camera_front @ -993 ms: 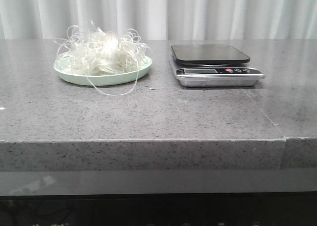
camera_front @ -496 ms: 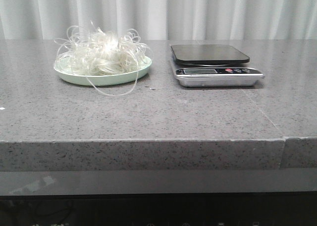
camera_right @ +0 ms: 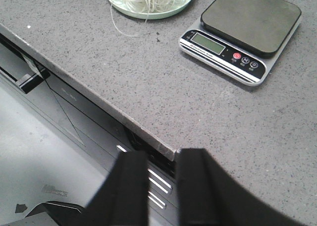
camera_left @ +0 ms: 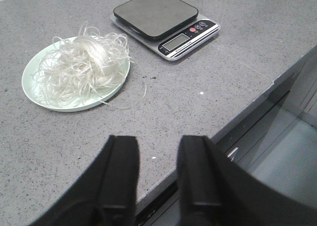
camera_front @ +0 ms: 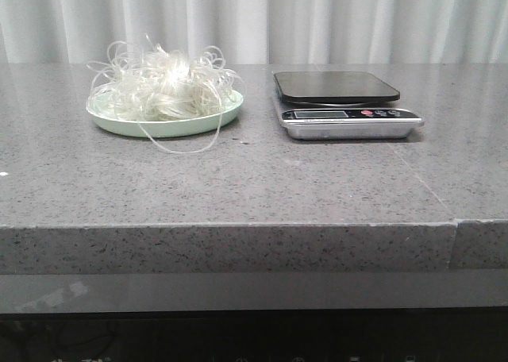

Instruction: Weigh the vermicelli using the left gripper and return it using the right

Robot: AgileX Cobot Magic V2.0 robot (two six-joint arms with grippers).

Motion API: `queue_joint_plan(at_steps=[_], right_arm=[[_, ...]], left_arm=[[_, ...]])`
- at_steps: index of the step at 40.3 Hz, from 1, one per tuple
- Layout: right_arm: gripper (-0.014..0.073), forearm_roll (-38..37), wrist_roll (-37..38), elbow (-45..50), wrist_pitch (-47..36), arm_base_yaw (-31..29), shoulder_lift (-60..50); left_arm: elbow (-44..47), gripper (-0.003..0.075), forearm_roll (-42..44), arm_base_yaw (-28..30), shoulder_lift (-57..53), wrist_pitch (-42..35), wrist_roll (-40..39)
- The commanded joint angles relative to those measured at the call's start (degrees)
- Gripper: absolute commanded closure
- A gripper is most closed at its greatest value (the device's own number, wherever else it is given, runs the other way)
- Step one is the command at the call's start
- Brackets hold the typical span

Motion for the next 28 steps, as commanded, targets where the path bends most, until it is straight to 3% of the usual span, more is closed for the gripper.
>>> queue_joint_plan(at_steps=[1,28], right_arm=[[0.0463,-0.5,0.1,-1.3,-3.1,-0.2,0.1],[0.0459,-0.4,0.1,-1.3,-3.1,-0.2,0.1]], left_arm=[[-1.4,0.0552,-0.2,-0.5,-0.1,-4.4,-0.6],[-1.4,0.0564,-0.2,-0.5,-0.1,-4.4,-0.6]])
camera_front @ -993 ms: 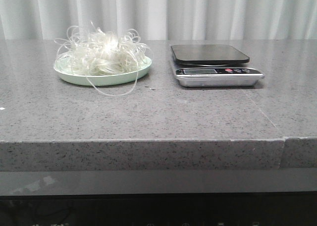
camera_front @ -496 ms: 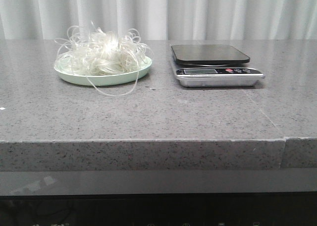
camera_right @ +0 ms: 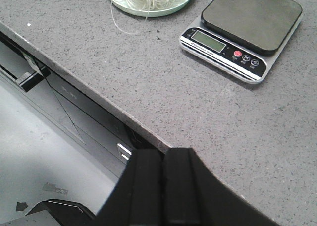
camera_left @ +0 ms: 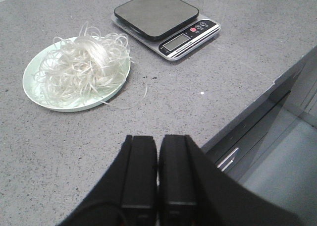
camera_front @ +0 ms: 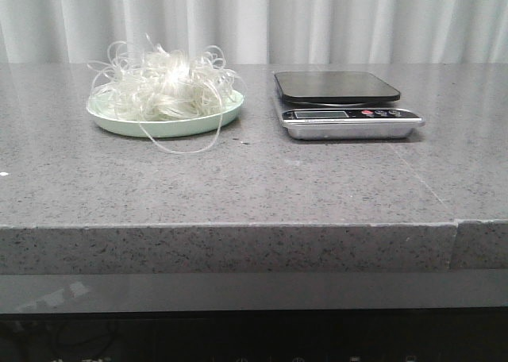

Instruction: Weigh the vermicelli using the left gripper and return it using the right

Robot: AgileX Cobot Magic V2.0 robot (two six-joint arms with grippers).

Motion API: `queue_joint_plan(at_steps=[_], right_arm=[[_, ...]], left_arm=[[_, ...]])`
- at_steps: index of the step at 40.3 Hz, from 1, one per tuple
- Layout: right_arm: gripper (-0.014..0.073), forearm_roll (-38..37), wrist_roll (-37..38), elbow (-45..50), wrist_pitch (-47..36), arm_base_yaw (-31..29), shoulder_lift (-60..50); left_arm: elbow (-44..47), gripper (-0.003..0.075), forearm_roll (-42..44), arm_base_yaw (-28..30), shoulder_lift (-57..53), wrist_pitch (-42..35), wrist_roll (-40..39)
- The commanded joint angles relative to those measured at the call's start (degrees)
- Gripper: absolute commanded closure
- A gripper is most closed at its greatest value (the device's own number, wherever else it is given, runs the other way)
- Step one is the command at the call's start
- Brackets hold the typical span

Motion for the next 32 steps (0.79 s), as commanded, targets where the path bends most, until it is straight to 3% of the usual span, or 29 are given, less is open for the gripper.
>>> queue_joint_plan(at_steps=[1,7,14,22,32], right_arm=[[0.0459,-0.4,0.0,-1.3,-3.4,-0.2,0.1],[0.0459,-0.4,0.0,-1.3,-3.4,-0.2,0.1],[0.0459,-0.4,0.0,-1.3,-3.4,-0.2,0.1],[0.0459,-0.4,0.0,-1.3,-3.4,-0.2,0.1],[0.0459,-0.4,0.0,-1.3,-3.4,-0.2,0.1]], left_arm=[[-1.4,0.0564,-0.2,-0.5,-0.1,-4.4,-0.6],[-1.4,0.0564,-0.5,0.3,-0.2,-4.4,-0.6],[0.2,0.0564,-0.5,8.3,-3.0,-6.3,-0.6],[10.9,0.0564,0.0,20.0,-10.6,-17.0,-0.6],[28.5,0.0564,0.0,30.0,-23.7,-32.1,-0.6]])
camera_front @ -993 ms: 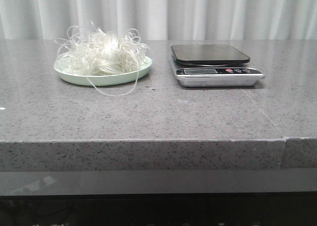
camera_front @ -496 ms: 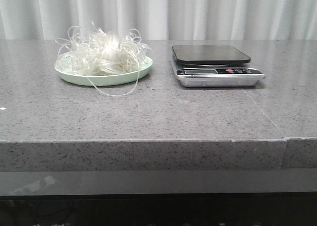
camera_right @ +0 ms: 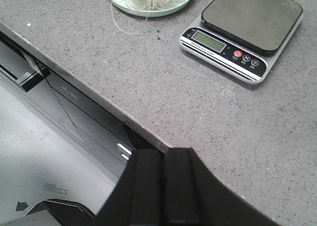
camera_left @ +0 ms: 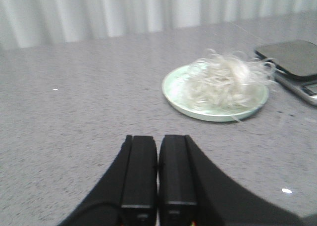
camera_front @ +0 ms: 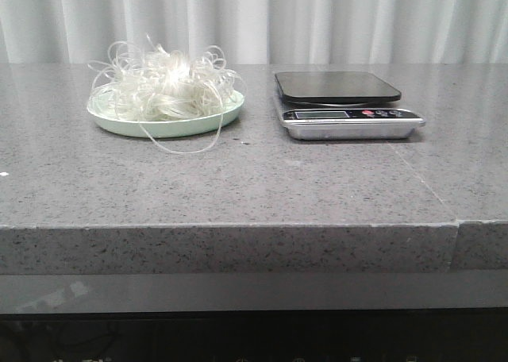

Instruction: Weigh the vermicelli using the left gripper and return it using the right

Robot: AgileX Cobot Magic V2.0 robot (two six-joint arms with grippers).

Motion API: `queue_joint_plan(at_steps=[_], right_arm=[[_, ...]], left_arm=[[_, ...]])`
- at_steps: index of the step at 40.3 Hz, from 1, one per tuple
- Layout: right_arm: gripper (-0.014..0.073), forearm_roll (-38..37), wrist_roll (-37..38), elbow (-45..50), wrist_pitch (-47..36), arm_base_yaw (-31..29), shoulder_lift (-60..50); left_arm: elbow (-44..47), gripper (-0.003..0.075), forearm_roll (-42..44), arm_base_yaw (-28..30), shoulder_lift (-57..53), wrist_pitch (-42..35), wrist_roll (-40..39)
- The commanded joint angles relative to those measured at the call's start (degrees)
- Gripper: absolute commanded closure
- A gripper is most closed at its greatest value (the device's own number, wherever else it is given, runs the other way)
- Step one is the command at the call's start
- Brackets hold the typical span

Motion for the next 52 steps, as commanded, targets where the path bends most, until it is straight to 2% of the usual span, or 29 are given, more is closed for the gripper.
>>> queue_joint_plan(at_steps=[1,7,18,20,52], right_arm=[[0.0459,-0.4,-0.1,-1.3,-3.5,-0.2,0.1],[0.0459,-0.4,-0.1,-1.3,-3.5,-0.2,0.1],[0.0459,-0.4,-0.1,-1.3,-3.5,-0.2,0.1],[0.0459,-0.4,-0.1,-1.3,-3.5,-0.2,0.1],[0.0459,-0.4,-0.1,-1.3,-3.5,-0.2,0.1]], left_arm=[[4.5,0.0564,-0.1,3.0,-4.5,-11.3,-0.6],[14.3,0.0564,-0.6,7.5,-11.5,-17.7,-0.6],[24.7,0.0564,-0.6,9.3,-17.8,-24.5,-0.6],[24.5,0.0564,-0.6,9.3,-17.8,-22.6,-0.6],[24.5,0.0564,-1.0,9.6,-17.8,-22.7,-0.6]])
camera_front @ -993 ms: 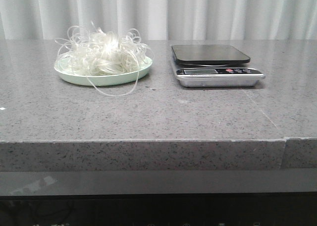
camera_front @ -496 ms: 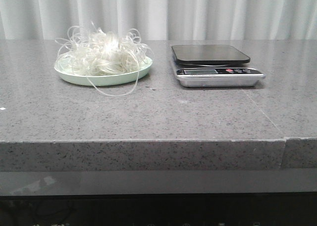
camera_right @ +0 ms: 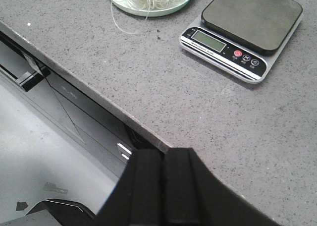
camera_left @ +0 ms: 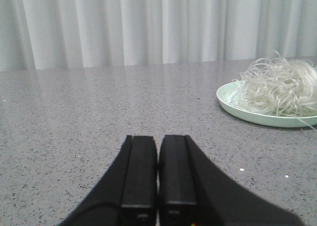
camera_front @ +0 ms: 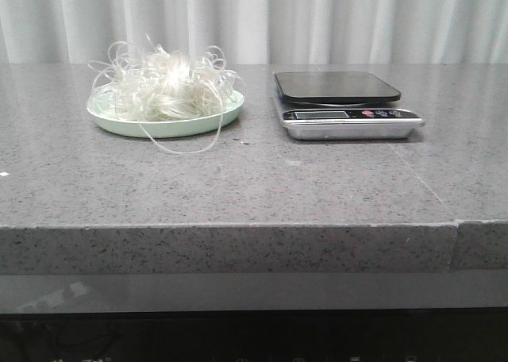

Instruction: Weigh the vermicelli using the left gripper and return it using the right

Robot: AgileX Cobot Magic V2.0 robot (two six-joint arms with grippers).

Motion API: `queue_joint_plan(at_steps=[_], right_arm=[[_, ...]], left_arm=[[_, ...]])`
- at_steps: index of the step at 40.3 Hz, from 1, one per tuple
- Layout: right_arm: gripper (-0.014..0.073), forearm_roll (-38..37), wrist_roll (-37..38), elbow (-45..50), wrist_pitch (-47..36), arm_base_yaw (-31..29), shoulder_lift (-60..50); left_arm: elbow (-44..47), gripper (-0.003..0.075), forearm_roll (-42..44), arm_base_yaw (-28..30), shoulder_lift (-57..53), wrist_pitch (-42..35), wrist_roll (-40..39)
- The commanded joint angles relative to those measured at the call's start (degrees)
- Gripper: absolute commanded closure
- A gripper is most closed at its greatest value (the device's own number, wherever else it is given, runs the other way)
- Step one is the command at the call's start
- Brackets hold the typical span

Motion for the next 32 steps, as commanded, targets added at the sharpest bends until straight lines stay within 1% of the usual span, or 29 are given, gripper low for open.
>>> queue_joint_plan(at_steps=[1,11,15,20,26,32], right_arm=[[0.0459,-0.4,-0.1,-1.3,-3.5,-0.2,0.1],[0.0459,-0.6,-0.1,-0.6,-4.0,-0.3,0.0],[0.0459,-1.1,-0.1,1.9,-6.9,-3.2,-1.2],[0.0459,-1.1,-0.1,9.3,-17.0,-9.8,-6.2],[0.0459,-1.1,-0.1,21.2,-33.4,-17.7,-15.7],[0.0459,-1.1,-0.1,33.4,-47.2,-24.5,-24.7]], left_arm=[[2.0,0.0564,-0.4,0.1,-1.4,-4.6,-0.5],[2.0,0.0564,-0.4,0.1,-1.4,-4.6,-0.5],[2.0,0.0564,-0.4,0.1,-1.3,-4.6,-0.5],[2.0,0.0564,-0.4,0.1,-1.3,-4.6,-0.5],[2.0,0.0564,-0.4,0.1,-1.3,-4.6,-0.5],[2.0,0.0564,-0.4,0.1,-1.3,-4.6,-0.5]])
